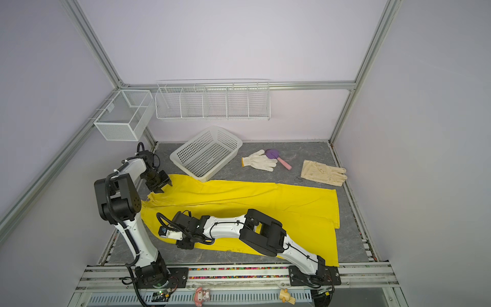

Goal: Fold and stack the trousers
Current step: Smooth out the trousers at the center of the table.

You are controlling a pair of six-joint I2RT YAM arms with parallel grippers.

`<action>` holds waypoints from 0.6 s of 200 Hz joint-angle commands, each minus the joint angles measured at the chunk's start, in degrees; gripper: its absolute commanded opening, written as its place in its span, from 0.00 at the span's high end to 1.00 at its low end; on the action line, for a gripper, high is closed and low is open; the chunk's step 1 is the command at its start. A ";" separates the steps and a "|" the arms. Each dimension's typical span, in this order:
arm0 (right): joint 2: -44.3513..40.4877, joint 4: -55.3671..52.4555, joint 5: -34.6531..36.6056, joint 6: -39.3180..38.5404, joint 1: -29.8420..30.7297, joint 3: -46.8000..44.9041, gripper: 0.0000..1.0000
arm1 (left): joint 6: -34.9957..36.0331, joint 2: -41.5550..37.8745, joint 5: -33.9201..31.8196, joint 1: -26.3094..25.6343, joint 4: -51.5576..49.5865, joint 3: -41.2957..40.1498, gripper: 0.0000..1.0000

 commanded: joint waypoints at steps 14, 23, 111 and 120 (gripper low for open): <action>-2.60 -3.52 -2.72 -2.30 0.74 -4.84 0.89 | 1.31 1.76 -3.46 0.11 -0.39 -1.03 0.49; -4.58 -2.33 -4.19 -3.29 1.27 -5.94 0.90 | 1.18 2.04 -3.47 0.11 -0.09 -1.21 0.49; -3.98 -3.90 -12.99 -5.01 7.64 -4.03 0.86 | 1.12 2.44 -2.26 0.11 0.87 -1.00 0.50; -3.07 -3.55 -12.59 -4.40 7.55 -3.93 0.82 | 1.26 1.71 -2.34 0.11 0.56 -0.85 0.50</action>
